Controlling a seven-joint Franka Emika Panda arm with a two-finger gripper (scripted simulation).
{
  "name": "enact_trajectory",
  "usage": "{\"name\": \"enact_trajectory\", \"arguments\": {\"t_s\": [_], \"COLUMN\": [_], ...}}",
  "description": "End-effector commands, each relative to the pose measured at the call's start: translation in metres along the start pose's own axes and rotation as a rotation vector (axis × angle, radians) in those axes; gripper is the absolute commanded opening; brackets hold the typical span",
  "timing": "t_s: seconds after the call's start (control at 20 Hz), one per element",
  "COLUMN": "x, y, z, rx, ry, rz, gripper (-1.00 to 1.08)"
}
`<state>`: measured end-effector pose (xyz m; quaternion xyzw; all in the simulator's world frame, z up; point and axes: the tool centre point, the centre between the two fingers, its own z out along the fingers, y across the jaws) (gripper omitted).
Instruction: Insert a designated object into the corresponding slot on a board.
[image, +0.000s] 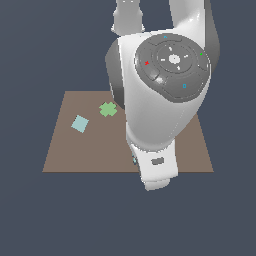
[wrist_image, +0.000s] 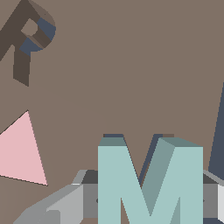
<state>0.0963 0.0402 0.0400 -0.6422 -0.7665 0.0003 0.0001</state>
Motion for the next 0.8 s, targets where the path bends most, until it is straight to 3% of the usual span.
{"name": "enact_trajectory", "arguments": {"t_s": [0.0, 0.25, 0.3, 0.75], "x": [0.0002, 0.0002, 0.0002, 0.0002], "y": [0.0002, 0.0007, 0.0007, 0.0007], "z": [0.0014, 0.0095, 0.0095, 0.0095], "rx": [0.000, -0.001, -0.001, -0.001], "ry": [0.000, 0.000, 0.000, 0.000], "rz": [-0.001, -0.004, -0.004, -0.004], "gripper": [-1.00, -1.00, 1.00, 1.00]}}
